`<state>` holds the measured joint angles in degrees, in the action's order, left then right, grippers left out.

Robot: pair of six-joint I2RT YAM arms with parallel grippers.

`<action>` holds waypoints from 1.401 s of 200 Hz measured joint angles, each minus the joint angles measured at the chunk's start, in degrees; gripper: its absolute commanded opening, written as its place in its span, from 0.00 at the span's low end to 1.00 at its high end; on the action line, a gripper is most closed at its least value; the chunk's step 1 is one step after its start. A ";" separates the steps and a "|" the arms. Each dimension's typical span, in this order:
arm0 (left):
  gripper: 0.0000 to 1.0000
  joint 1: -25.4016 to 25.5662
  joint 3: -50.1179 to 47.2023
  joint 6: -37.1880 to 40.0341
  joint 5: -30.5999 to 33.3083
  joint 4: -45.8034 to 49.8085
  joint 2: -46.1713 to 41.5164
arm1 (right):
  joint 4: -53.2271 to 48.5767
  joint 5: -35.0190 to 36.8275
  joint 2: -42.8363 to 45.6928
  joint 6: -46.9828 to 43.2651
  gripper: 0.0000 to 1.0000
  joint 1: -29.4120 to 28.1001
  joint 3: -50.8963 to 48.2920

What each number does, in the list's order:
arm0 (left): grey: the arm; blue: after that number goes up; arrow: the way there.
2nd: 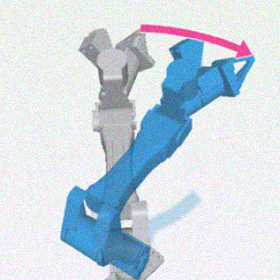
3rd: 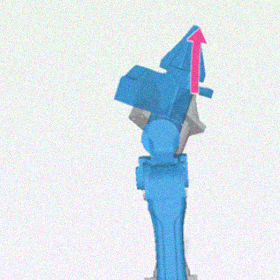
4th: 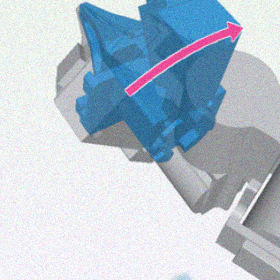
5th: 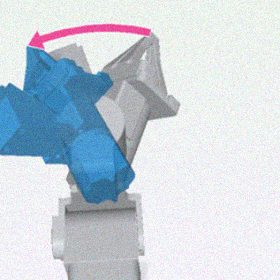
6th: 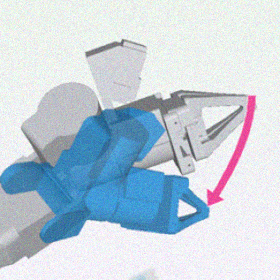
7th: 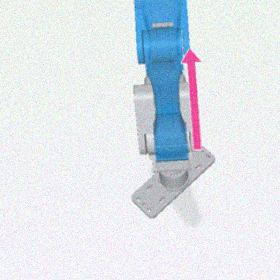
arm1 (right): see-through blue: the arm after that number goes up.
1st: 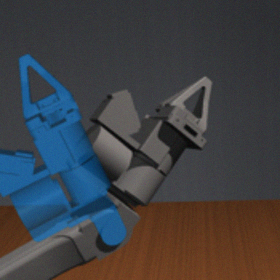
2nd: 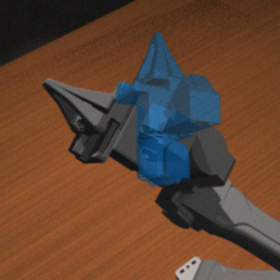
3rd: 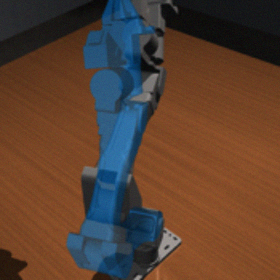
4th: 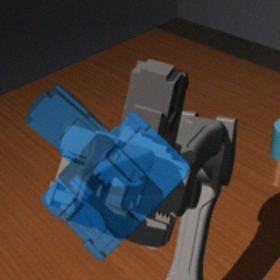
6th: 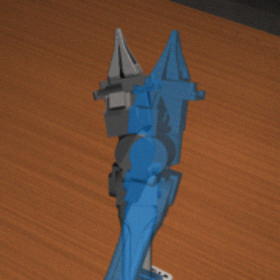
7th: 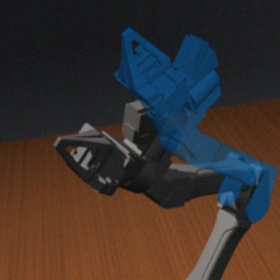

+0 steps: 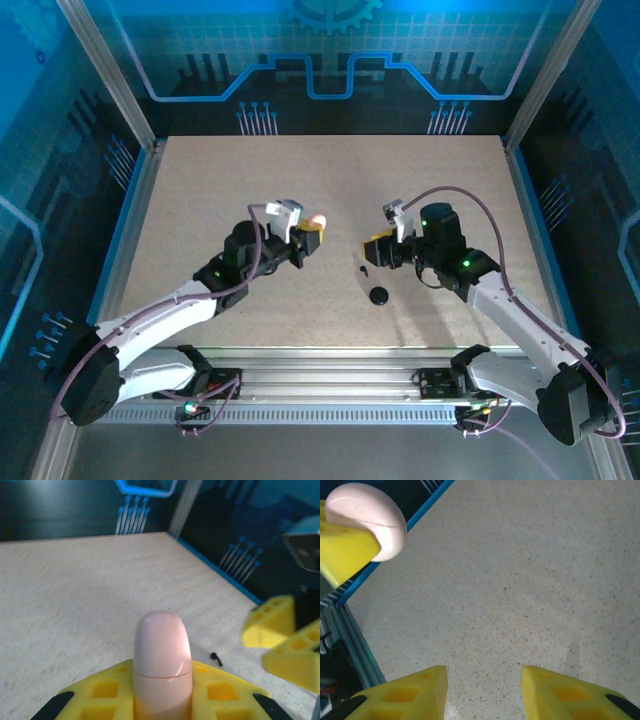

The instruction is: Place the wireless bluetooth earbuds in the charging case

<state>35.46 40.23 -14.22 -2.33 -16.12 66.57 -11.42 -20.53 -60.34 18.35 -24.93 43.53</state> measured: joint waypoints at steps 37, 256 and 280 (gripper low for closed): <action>0.17 -7.06 11.08 -8.07 -2.75 15.80 10.47 | 0.92 1.09 -1.07 7.02 0.43 0.00 -0.59; 0.29 -25.97 39.67 -23.82 -26.69 40.70 51.49 | 7.04 1.07 0.50 14.86 0.45 -0.20 -2.32; 0.30 -26.49 40.68 -23.54 -26.64 42.32 52.35 | 7.26 1.09 0.85 14.86 0.45 -0.20 -2.64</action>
<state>8.97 80.90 -37.76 -28.97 26.20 118.91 -4.16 -19.44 -59.48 33.21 -25.12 40.88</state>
